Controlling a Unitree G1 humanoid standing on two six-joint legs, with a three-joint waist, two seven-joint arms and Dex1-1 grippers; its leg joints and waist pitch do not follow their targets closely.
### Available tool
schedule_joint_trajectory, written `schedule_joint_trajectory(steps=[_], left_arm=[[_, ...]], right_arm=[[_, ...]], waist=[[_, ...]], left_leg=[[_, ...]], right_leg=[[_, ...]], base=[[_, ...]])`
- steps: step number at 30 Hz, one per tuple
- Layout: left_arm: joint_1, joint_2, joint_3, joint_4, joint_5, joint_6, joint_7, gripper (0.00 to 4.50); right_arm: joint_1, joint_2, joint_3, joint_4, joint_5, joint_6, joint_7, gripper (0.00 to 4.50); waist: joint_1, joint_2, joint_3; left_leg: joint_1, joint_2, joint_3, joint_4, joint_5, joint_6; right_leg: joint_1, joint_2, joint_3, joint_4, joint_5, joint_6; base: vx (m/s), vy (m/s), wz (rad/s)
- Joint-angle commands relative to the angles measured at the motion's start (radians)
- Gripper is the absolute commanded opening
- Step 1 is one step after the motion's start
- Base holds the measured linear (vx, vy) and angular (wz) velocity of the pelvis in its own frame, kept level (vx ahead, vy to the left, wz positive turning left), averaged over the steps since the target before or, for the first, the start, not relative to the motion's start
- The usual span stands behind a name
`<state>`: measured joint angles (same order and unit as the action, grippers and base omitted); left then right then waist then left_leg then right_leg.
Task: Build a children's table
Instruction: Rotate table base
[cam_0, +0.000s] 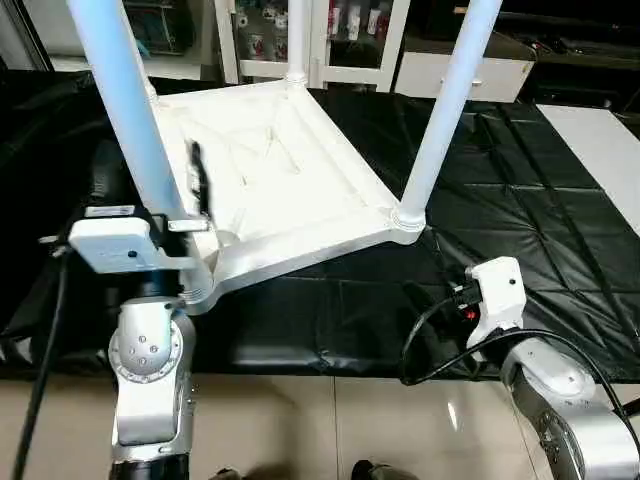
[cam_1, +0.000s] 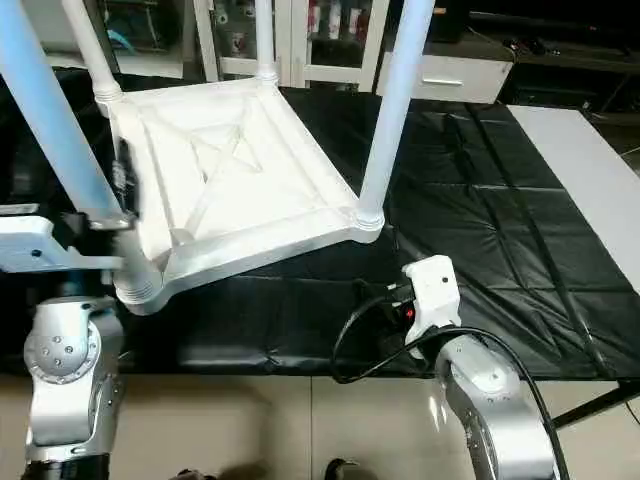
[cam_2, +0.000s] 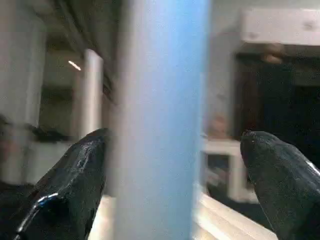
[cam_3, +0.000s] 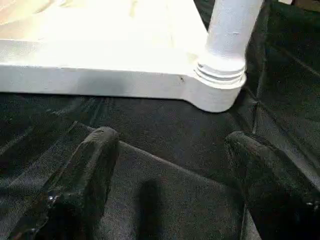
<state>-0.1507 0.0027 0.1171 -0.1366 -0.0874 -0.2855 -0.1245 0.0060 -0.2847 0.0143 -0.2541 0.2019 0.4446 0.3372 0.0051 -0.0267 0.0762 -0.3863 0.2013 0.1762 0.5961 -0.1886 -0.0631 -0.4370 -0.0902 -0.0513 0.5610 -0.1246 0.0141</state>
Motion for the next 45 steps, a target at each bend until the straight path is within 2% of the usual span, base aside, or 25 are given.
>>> schedule_joint_trajectory(steps=[1, 3, 6, 7, 8, 10, 11, 12, 14, 15, 17, 19, 20, 22, 24, 25, 26, 27, 28, 29, 31, 36, 38, 42, 45], left_arm=[[-0.004, 0.029, -0.035, 0.058, -0.134, 0.083, -0.172, 4.45], [-0.011, 0.067, -0.052, 0.096, -0.222, 0.164, -0.311, 4.45], [-0.028, 0.108, -0.068, 0.142, -0.242, 0.204, -0.399, 4.45], [-0.06, 0.17, -0.113, 0.216, -0.241, 0.287, -0.543, 4.45], [-0.06, 0.17, -0.113, 0.216, -0.241, 0.287, -0.543, 4.45], [-0.09, 0.234, -0.183, 0.288, -0.215, 0.345, -0.683, 4.45], [-0.09, 0.234, -0.183, 0.288, -0.215, 0.345, -0.683, 4.45], [-0.099, 0.253, -0.207, 0.309, -0.198, 0.352, -0.72, 4.45], [-0.146, 0.294, -0.289, 0.379, -0.165, 0.379, -0.827, 4.45], [-0.146, 0.294, -0.289, 0.379, -0.165, 0.379, -0.827, 4.45], [-0.245, 0.288, -0.374, 0.503, -0.105, 0.371, -0.917, 4.45], [-0.262, 0.278, -0.38, 0.524, -0.096, 0.365, -0.921, 4.45], [-0.267, 0.275, -0.382, 0.529, -0.094, 0.363, -0.923, 4.45], [-0.343, 0.23, -0.424, 0.623, -0.041, 0.326, -0.927, 4.45], [-0.364, 0.213, -0.436, 0.647, -0.027, 0.317, -0.923, 4.45], [-0.381, 0.201, -0.446, 0.667, -0.017, 0.311, -0.922, 4.45], [-0.402, 0.181, -0.458, 0.693, 0.002, 0.295, -0.906, 4.45], [-0.402, 0.181, -0.458, 0.693, 0.002, 0.295, -0.906, 4.45], [-0.434, 0.151, -0.468, 0.737, 0.026, 0.274, -0.864, 4.45], [-0.452, 0.134, -0.472, 0.761, 0.04, 0.262, -0.837, 4.45], [-0.533, 0.059, -0.465, 0.875, 0.084, 0.216, -0.682, 4.45], [-0.625, -0.039, -0.412, 1.003, 0.127, 0.129, -0.401, 4.45], [-0.634, -0.057, -0.405, 1.018, 0.126, 0.122, -0.376, 4.45], [-0.637, -0.098, -0.362, 1.036, 0.084, 0.08, -0.387, 4.45], [-0.581, -0.089, -0.356, 0.966, -0.003, 0.072, -0.608, 4.45]], right_arm=[[0.001, 0.004, -0.004, 0.007, 0.0, -0.011, 0.0, 3.71], [-0.004, 0.004, -0.003, 0.013, -0.001, -0.013, 0.003, 3.71], [-0.008, 0.005, -0.001, 0.018, -0.001, -0.015, 0.004, 3.71], [-0.011, 0.003, 0.006, 0.025, -0.002, -0.017, 0.011, 3.71], [-0.011, 0.003, 0.006, 0.025, -0.002, -0.017, 0.011, 3.71], [-0.014, -0.001, 0.015, 0.033, -0.006, -0.018, 0.02, 3.71], [-0.014, -0.001, 0.015, 0.033, -0.006, -0.018, 0.02, 3.71], [-0.015, -0.003, 0.018, 0.036, -0.008, -0.019, 0.023, 3.71], [-0.018, -0.005, 0.021, 0.042, -0.01, -0.023, 0.028, 3.71], [-0.018, -0.005, 0.021, 0.042, -0.01, -0.023, 0.028, 3.71], [-0.021, -0.006, 0.021, 0.047, -0.012, -0.028, 0.031, 3.71], [-0.022, -0.006, 0.02, 0.049, -0.012, -0.029, 0.031, 3.71], [-0.023, -0.006, 0.02, 0.049, -0.012, -0.03, 0.031, 3.71], [-0.022, -0.005, 0.018, 0.049, -0.013, -0.033, 0.029, 3.71], [-0.021, -0.004, 0.019, 0.048, -0.014, -0.033, 0.028, 3.71], [-0.02, -0.003, 0.019, 0.048, -0.014, -0.034, 0.028, 3.71], [-0.019, -0.002, 0.021, 0.048, -0.015, -0.034, 0.026, 3.71], [-0.019, -0.002, 0.021, 0.048, -0.015, -0.034, 0.026, 3.71], [-0.018, 0.0, 0.023, 0.047, -0.016, -0.035, 0.024, 3.71], [-0.017, 0.0, 0.023, 0.046, -0.016, -0.035, 0.023, 3.71], [-0.013, 0.0, 0.022, 0.042, -0.014, -0.035, 0.02, 3.71], [-0.006, 0.0, 0.022, 0.041, -0.013, -0.039, 0.018, 3.71], [-0.005, 0.001, 0.023, 0.04, -0.013, -0.038, 0.017, 3.71], [-0.002, 0.001, 0.017, 0.031, -0.012, -0.035, 0.016, 3.71], [0.004, -0.01, -0.001, 0.029, -0.004, -0.039, 0.023, 3.71]], waist=[[0.002, 0.003, -0.065], [0.008, 0.006, -0.065], [0.01, 0.01, -0.064], [0.013, 0.012, -0.066], [0.017, 0.015, -0.067], [0.021, 0.019, -0.069], [0.022, 0.019, -0.068], [0.021, 0.019, -0.07], [0.024, 0.028, -0.075], [0.023, 0.025, -0.075], [0.028, 0.029, -0.08], [0.03, 0.024, -0.081], [0.029, 0.018, -0.08], [0.03, 0.022, -0.084], [0.033, 0.023, -0.086], [0.033, 0.021, -0.086], [0.034, 0.027, -0.086], [0.032, 0.023, -0.087], [0.031, 0.022, -0.086], [0.032, 0.027, -0.086], [0.033, 0.024, -0.086], [0.036, 0.016, -0.086], [0.032, 0.014, -0.086], [0.029, 0.017, -0.085], [0.034, 0.019, -0.085]], left_leg=[[0.013, 0.014, -0.001, -0.078, -0.318, 0.021], [0.021, 0.012, 0.004, -0.077, -0.323, 0.02], [0.021, 0.014, 0.004, -0.08, -0.333, 0.012], [0.021, 0.014, 0.005, -0.082, -0.325, 0.005], [0.025, 0.013, 0.006, -0.082, -0.324, 0.003], [0.026, 0.014, 0.005, -0.085, -0.325, -0.008], [0.029, 0.013, 0.005, -0.085, -0.329, -0.009], [0.025, 0.015, 0.004, -0.086, -0.323, -0.012], [0.027, 0.015, 0.006, -0.085, -0.302, -0.011], [0.028, 0.012, 0.008, -0.083, -0.296, -0.007], [0.028, 0.011, 0.009, -0.08, -0.26, 0.0], [0.029, 0.012, 0.012, -0.076, -0.254, 0.004], [0.019, 0.011, 0.012, -0.076, -0.245, 0.009], [0.022, 0.011, 0.013, -0.072, -0.248, 0.016], [0.024, 0.012, 0.014, -0.07, -0.241, 0.021], [0.019, 0.011, 0.013, -0.07, -0.233, 0.026], [0.019, 0.011, 0.012, -0.07, -0.229, 0.027], [0.018, 0.011, 0.012, -0.069, -0.233, 0.03], [0.017, 0.011, 0.013, -0.07, -0.24, 0.034], [0.019, 0.011, 0.012, -0.07, -0.247, 0.033], [0.026, 0.01, 0.014, -0.067, -0.282, 0.031], [0.012, 0.008, 0.008, -0.068, -0.262, 0.043], [0.005, 0.005, 0.006, -0.068, -0.259, 0.049], [0.012, 0.004, 0.009, -0.064, -0.269, 0.066], [0.01, 0.01, 0.007, -0.068, -0.263, 0.072]], right_leg=[[0.041, -0.017, 0.025, -0.062, -0.336, -0.112], [0.034, -0.016, 0.028, -0.06, -0.341, -0.12], [0.035, -0.012, 0.031, -0.058, -0.355, -0.111], [0.037, -0.014, 0.033, -0.059, -0.357, -0.106], [0.036, -0.015, 0.034, -0.059, -0.363, -0.102], [0.038, -0.017, 0.035, -0.056, -0.351, -0.104], [0.035, -0.016, 0.036, -0.058, -0.353, -0.104], [0.042, -0.019, 0.036, -0.052, -0.328, -0.114], [0.045, -0.022, 0.038, -0.047, -0.292, -0.13], [0.043, -0.019, 0.038, -0.051, -0.289, -0.129], [0.048, -0.022, 0.039, -0.044, -0.248, -0.144], [0.048, -0.024, 0.042, -0.042, -0.231, -0.161], [0.056, -0.027, 0.042, -0.039, -0.234, -0.167], [0.054, -0.027, 0.044, -0.04, -0.253, -0.166], [0.053, -0.028, 0.044, -0.04, -0.243, -0.172], [0.058, -0.029, 0.043, -0.039, -0.237, -0.177], [0.059, -0.03, 0.043, -0.037, -0.232, -0.18], [0.059, -0.029, 0.042, -0.039, -0.238, -0.179], [0.058, -0.027, 0.042, -0.042, -0.25, -0.178], [0.058, -0.029, 0.041, -0.042, -0.258, -0.178], [0.052, -0.026, 0.041, -0.052, -0.299, -0.167], [0.062, -0.027, 0.038, -0.054, -0.314, -0.141], [0.066, -0.029, 0.036, -0.055, -0.342, -0.131], [0.056, -0.026, 0.032, -0.065, -0.37, -0.134], [0.057, -0.031, 0.03, -0.063, -0.359, -0.16]], base=[[0.0, 0.0, 0.0], [0.0, 0.0, 0.0], [0.0, 0.0, 0.0], [0.0, 0.0, 0.0], [0.0, 0.0, 0.0], [0.0, 0.0, 0.0], [0.0, 0.0, 0.0], [0.0, 0.0, 0.0], [0.0, 0.0, 0.0], [0.0, 0.0, 0.0], [0.0, 0.0, 0.0], [0.0, 0.0, 0.0], [0.0, 0.0, 0.0], [0.0, 0.0, 0.0], [0.0, 0.0, 0.0], [0.0, 0.0, 0.0], [0.0, 0.0, 0.0], [0.0, 0.0, 0.0], [0.0, 0.0, 0.0], [0.0, 0.0, 0.0], [0.0, 0.0, 0.0], [0.0, 0.0, 0.0], [0.0, 0.0, 0.0], [0.0, 0.0, 0.0], [0.0, 0.0, 0.0]])
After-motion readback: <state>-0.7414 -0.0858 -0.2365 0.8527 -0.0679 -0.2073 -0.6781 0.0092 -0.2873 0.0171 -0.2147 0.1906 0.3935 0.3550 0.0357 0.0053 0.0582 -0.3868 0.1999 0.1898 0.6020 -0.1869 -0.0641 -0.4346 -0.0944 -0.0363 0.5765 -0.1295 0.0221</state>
